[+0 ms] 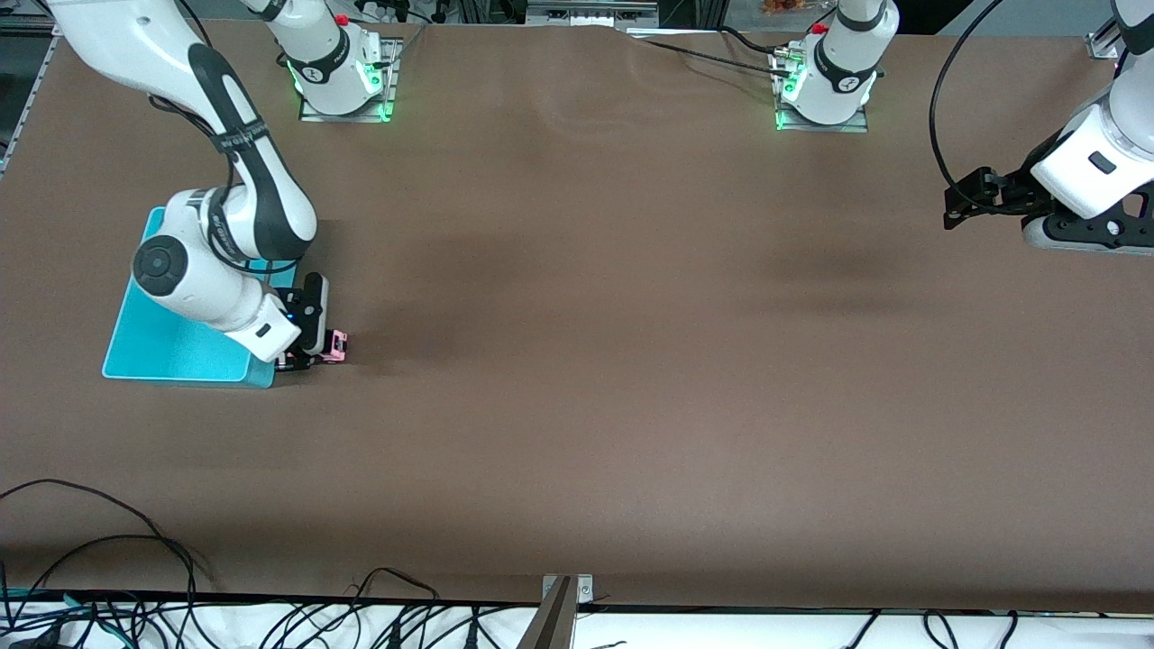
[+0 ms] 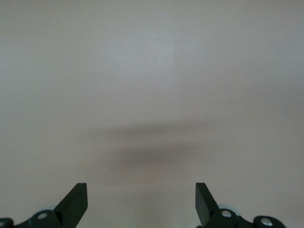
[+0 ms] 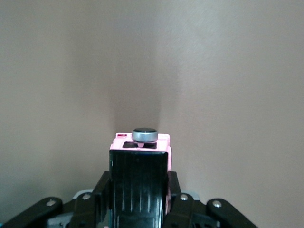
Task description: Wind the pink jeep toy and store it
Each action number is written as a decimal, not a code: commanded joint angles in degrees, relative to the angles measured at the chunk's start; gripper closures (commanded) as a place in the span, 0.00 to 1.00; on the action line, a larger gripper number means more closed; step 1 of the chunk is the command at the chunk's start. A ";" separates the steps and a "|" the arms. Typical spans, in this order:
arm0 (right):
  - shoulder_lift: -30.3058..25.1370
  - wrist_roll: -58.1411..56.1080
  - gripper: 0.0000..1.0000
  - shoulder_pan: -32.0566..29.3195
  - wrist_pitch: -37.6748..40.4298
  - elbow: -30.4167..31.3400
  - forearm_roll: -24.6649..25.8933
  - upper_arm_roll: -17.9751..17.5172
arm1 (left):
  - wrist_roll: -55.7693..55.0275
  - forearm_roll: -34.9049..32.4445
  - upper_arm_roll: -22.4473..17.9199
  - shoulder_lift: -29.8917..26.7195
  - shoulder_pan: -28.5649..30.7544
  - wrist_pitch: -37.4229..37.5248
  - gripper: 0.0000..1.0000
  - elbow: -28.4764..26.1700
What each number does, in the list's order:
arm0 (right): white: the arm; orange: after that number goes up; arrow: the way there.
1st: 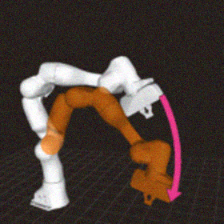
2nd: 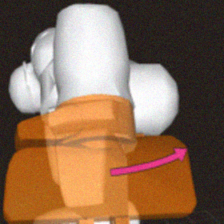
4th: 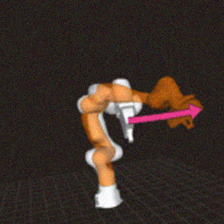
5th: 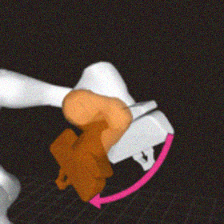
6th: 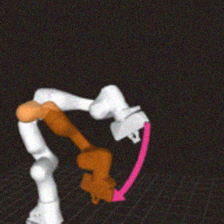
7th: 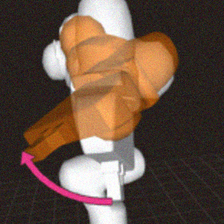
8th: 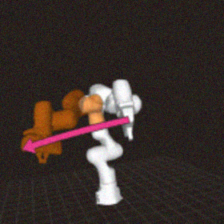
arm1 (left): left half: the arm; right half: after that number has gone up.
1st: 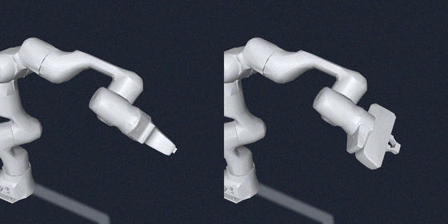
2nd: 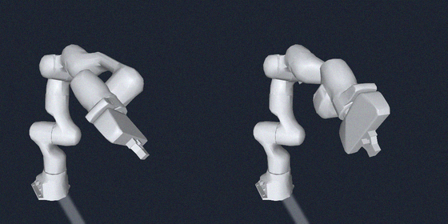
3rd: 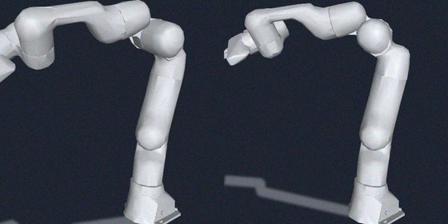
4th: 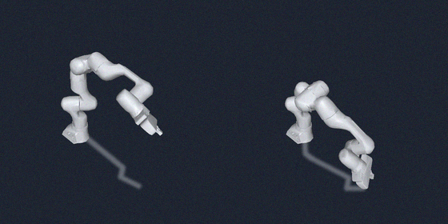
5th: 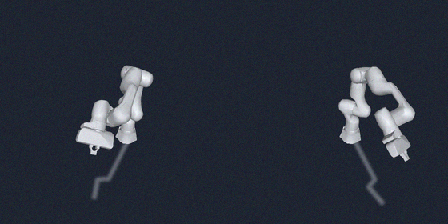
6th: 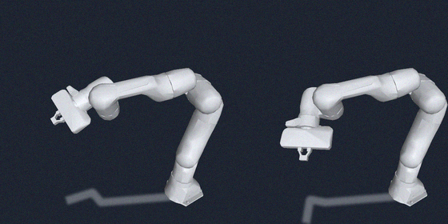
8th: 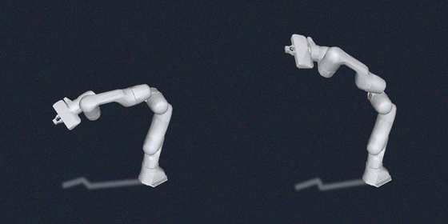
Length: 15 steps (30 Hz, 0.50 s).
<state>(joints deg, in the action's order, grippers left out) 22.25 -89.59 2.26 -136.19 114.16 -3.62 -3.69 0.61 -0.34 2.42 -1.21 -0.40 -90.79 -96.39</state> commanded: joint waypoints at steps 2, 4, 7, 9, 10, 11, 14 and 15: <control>-5.89 3.45 1.00 -0.07 9.26 -2.00 -0.68 0.09 | -0.43 1.05 -0.05 0.33 0.05 1.41 0.00 1.38; -7.47 3.72 1.00 -0.15 11.55 -2.10 -0.77 0.44 | -0.43 0.96 -0.05 0.24 0.05 1.41 0.00 1.38; -9.67 3.72 1.00 -0.42 14.27 -2.10 -0.68 1.92 | -0.43 0.96 0.04 0.24 0.05 1.41 0.00 1.38; -10.90 3.55 1.00 -0.42 17.08 -2.01 -0.68 3.25 | -0.43 0.96 0.04 0.24 -0.03 1.41 0.00 1.38; -11.34 3.46 1.00 -0.42 18.40 -2.01 -0.68 3.77 | -0.43 0.96 0.12 0.24 -0.12 1.41 0.00 1.46; -11.78 3.46 0.99 -0.42 19.37 -2.01 -0.68 4.39 | -0.43 0.96 0.12 0.15 -0.30 1.49 0.00 1.47; -13.28 3.37 0.99 -0.42 21.13 -1.31 -0.59 6.58 | -0.43 0.96 0.30 0.06 -0.39 2.28 0.00 1.47; -13.45 3.11 0.99 -0.42 21.48 -1.04 -0.51 7.20 | -0.43 0.96 0.30 0.06 -0.39 2.37 0.00 1.47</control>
<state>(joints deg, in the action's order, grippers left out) 11.46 -86.05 1.98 -117.62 111.59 -3.62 0.75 0.60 -0.34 2.53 -1.21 -0.53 -90.51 -96.38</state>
